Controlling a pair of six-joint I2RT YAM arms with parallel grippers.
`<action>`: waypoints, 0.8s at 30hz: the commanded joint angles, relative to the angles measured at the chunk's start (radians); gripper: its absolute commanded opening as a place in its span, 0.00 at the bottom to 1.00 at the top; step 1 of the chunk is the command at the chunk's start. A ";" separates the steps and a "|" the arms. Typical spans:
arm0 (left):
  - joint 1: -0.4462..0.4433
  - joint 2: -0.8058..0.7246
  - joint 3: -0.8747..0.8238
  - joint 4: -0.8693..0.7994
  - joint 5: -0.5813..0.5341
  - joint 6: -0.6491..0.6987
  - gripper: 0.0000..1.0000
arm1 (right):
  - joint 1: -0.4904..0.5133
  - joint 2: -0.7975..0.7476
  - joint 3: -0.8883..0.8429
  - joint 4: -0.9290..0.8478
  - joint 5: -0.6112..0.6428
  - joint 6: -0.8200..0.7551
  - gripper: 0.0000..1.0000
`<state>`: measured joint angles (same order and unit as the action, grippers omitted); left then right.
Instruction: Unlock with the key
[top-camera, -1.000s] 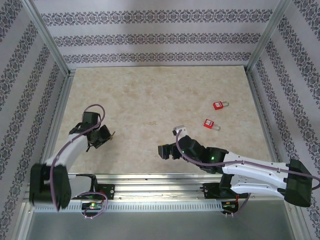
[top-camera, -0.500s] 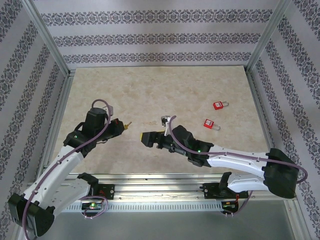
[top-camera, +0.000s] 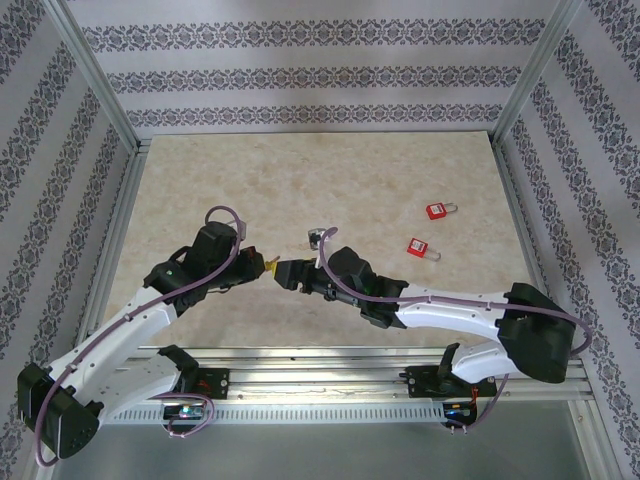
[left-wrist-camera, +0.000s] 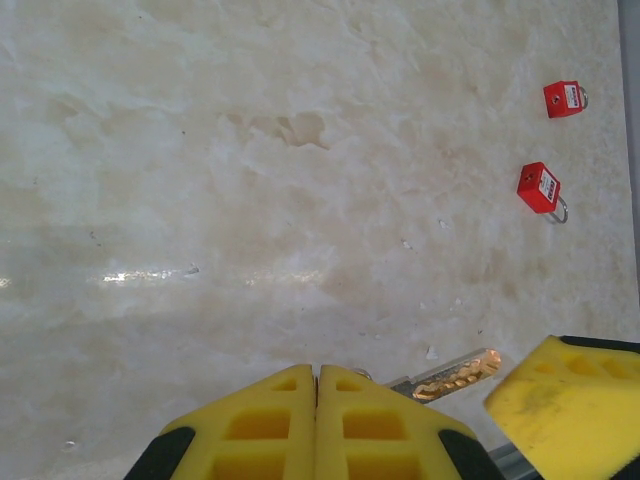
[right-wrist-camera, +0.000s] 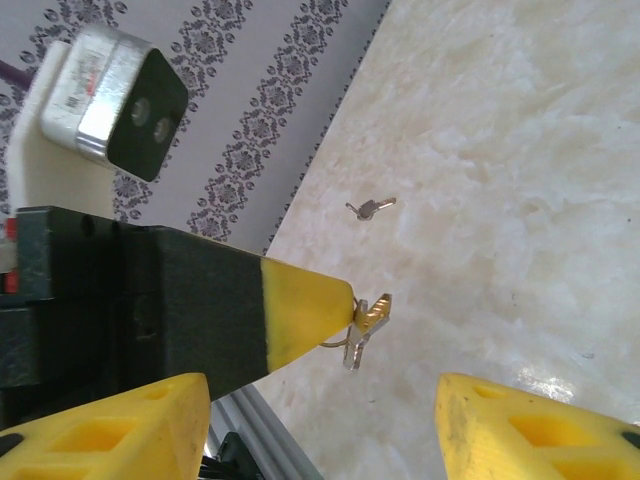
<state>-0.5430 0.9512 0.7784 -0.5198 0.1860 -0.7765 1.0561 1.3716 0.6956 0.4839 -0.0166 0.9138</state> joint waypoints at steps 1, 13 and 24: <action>-0.027 -0.006 -0.008 0.057 -0.019 -0.026 0.00 | -0.002 0.028 0.039 0.062 -0.014 0.010 0.60; -0.063 -0.014 -0.034 0.082 -0.031 -0.044 0.00 | -0.030 0.076 0.045 0.105 -0.011 0.046 0.44; -0.068 -0.024 -0.046 0.102 -0.026 -0.048 0.00 | -0.042 0.111 0.046 0.108 -0.003 0.072 0.33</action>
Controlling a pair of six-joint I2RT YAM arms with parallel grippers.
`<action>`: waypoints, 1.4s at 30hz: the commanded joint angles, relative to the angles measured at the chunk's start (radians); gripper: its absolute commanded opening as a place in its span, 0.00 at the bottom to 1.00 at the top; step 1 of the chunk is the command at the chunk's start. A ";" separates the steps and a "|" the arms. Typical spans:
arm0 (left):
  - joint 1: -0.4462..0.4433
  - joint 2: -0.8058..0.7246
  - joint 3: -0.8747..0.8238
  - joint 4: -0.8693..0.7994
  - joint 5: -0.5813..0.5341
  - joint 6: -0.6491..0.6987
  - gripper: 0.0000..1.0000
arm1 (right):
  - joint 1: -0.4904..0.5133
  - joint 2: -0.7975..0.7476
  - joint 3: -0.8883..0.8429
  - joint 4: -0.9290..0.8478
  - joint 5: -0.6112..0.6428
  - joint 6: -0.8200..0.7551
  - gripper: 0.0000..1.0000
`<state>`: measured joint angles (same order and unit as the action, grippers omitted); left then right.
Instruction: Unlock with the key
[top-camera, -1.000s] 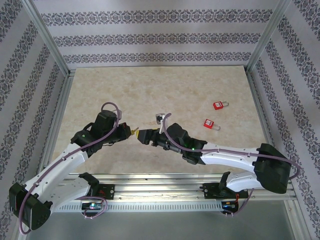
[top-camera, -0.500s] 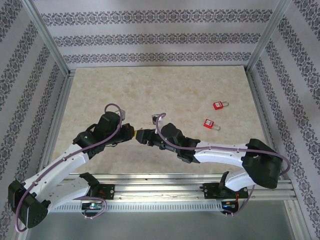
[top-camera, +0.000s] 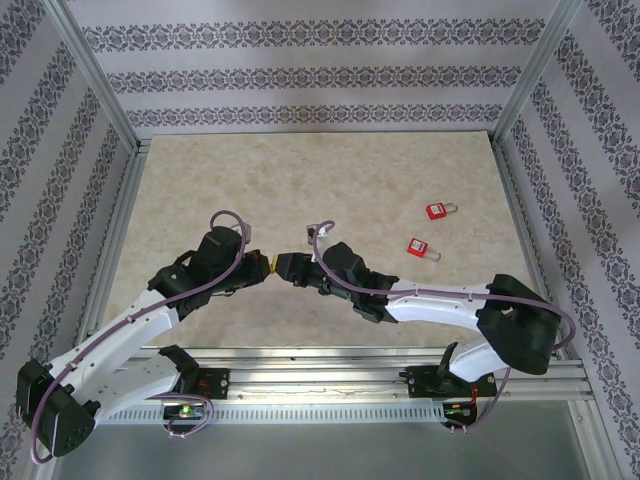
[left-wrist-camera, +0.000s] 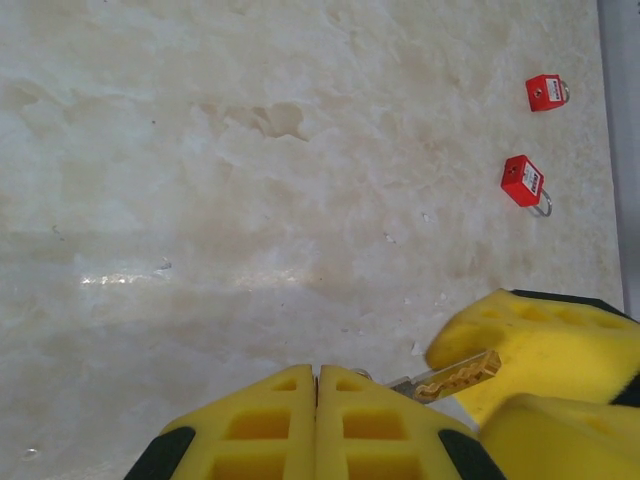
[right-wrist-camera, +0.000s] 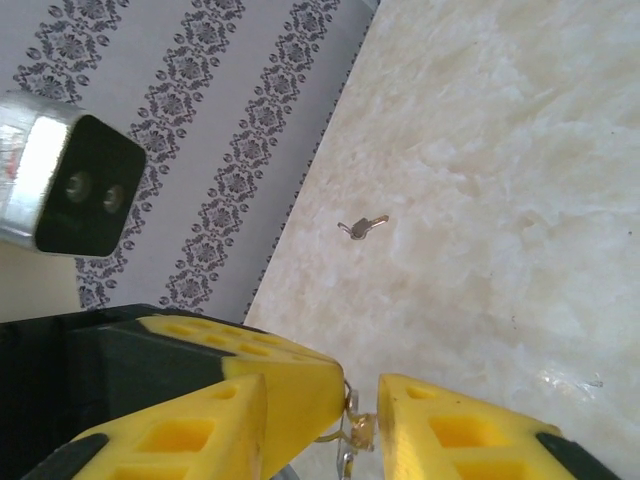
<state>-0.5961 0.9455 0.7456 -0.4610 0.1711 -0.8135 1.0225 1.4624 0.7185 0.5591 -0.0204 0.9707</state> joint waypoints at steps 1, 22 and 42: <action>-0.016 -0.019 -0.014 0.045 -0.011 -0.013 0.00 | -0.009 0.026 0.027 0.033 0.000 0.016 0.33; -0.021 -0.246 -0.194 0.219 -0.020 -0.037 1.00 | -0.110 -0.234 0.024 -0.224 -0.052 -0.076 0.00; -0.085 -0.056 -0.282 1.021 0.217 0.016 0.93 | -0.190 -0.345 0.090 -0.304 -0.214 -0.001 0.00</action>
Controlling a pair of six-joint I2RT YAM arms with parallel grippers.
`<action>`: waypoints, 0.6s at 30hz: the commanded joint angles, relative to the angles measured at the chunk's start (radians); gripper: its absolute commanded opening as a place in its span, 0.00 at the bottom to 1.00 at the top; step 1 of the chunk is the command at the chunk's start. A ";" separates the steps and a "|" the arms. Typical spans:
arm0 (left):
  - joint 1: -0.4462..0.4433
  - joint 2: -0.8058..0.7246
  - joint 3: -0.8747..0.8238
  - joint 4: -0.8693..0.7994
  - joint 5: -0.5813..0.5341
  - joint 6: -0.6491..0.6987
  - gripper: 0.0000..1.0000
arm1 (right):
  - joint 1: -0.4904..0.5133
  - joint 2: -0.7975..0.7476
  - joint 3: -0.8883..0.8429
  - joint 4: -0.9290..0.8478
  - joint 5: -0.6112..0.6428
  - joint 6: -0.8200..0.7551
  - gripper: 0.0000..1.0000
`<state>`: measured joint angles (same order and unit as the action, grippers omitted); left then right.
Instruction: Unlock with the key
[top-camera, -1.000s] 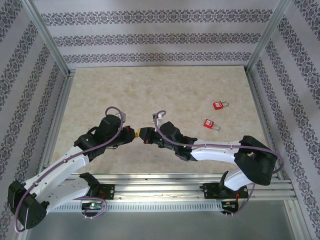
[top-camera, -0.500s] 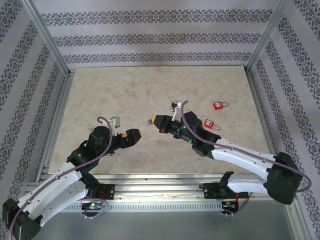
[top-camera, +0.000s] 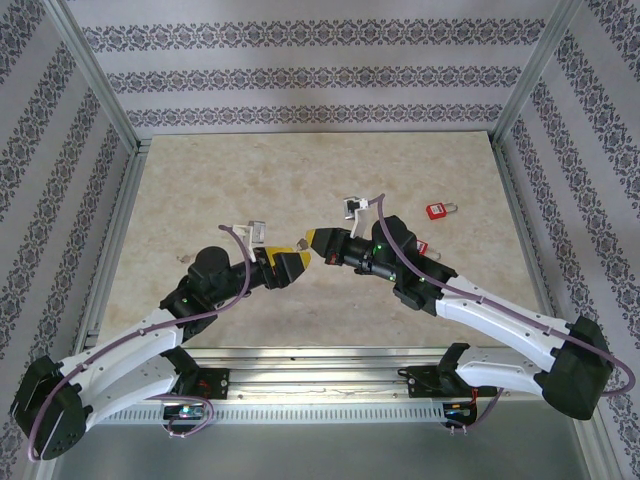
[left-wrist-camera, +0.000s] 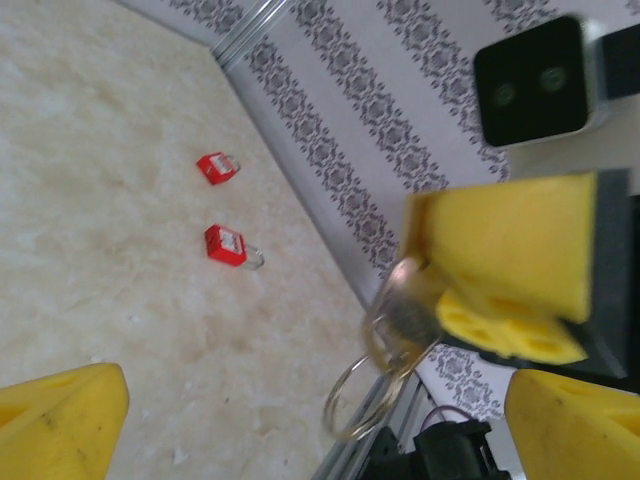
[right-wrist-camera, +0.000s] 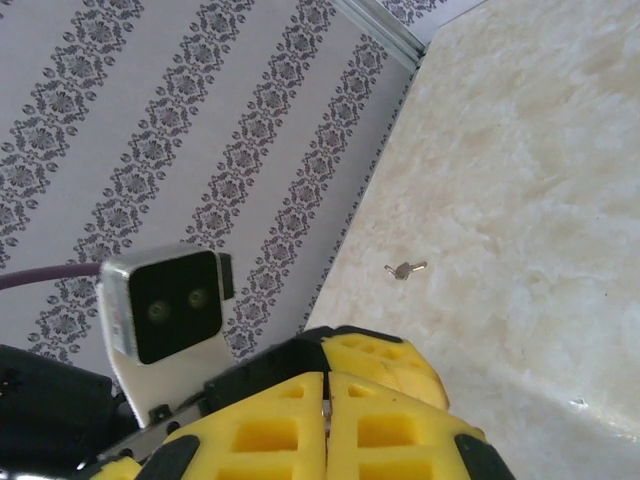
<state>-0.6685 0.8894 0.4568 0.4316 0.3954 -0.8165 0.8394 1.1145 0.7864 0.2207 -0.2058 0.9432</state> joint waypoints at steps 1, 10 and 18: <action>-0.013 0.002 0.006 0.135 -0.007 0.019 0.91 | -0.006 0.002 0.022 0.035 -0.029 0.029 0.00; -0.013 0.033 -0.004 0.215 0.033 -0.007 0.64 | -0.006 0.006 0.007 0.082 -0.033 0.061 0.00; -0.013 0.020 -0.016 0.188 0.024 -0.010 0.50 | -0.006 0.008 -0.005 0.095 -0.033 0.071 0.00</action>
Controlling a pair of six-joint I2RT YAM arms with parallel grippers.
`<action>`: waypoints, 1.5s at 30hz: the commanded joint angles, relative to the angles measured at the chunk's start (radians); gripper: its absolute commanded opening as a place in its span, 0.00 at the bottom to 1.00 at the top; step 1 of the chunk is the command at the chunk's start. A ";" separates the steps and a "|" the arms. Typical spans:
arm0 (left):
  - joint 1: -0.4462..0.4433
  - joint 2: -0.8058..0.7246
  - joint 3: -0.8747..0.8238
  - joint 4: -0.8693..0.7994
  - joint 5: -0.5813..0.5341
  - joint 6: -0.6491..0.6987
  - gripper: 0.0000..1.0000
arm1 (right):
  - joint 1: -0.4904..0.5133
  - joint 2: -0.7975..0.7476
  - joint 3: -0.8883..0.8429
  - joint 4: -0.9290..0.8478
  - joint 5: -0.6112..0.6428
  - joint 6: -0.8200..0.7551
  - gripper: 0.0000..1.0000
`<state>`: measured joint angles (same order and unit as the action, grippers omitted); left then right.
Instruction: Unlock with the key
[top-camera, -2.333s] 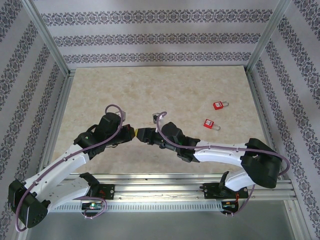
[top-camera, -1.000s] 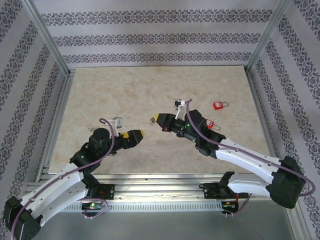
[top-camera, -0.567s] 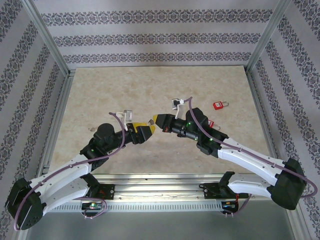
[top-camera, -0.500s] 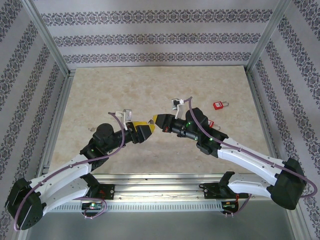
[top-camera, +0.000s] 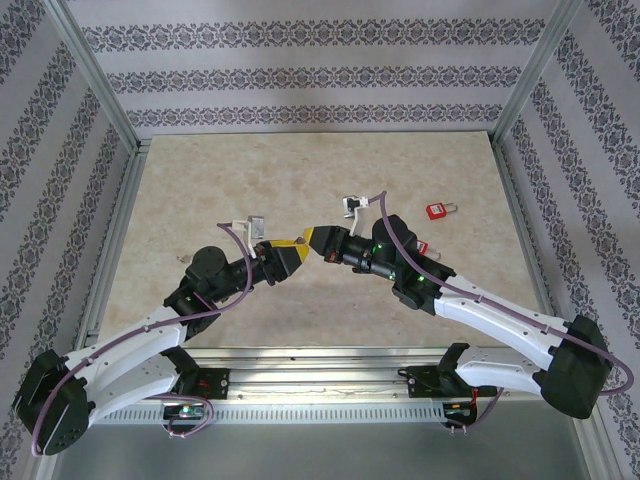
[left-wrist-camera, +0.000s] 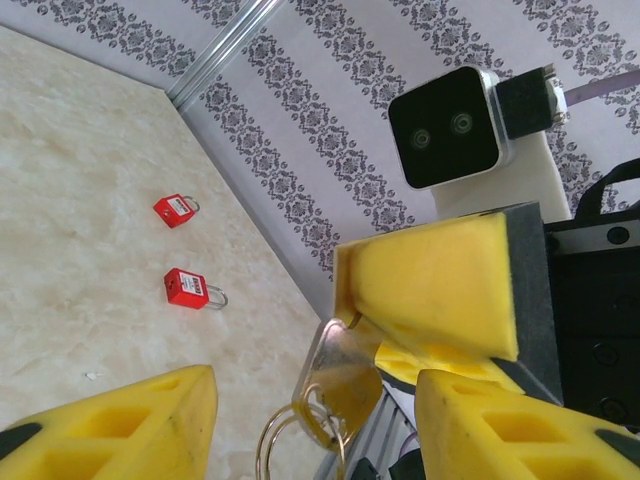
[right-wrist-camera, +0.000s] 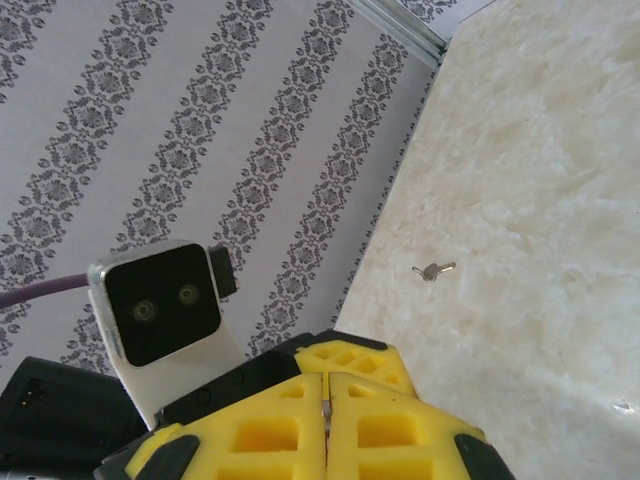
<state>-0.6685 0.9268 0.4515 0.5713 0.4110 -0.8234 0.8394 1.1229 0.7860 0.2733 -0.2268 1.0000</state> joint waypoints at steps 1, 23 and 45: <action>-0.013 -0.018 -0.011 0.043 0.006 -0.002 0.47 | -0.006 0.000 -0.006 0.044 -0.015 0.016 0.00; -0.013 -0.047 -0.004 -0.024 -0.008 0.017 0.02 | -0.010 -0.009 -0.034 0.038 -0.002 0.006 0.00; -0.013 -0.105 0.066 -0.383 -0.056 0.122 0.00 | -0.162 -0.293 0.033 -0.792 0.391 -0.306 0.90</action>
<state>-0.6735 0.8524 0.4759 0.3279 0.3809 -0.7677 0.7223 0.8799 0.7620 -0.1646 -0.0494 0.8276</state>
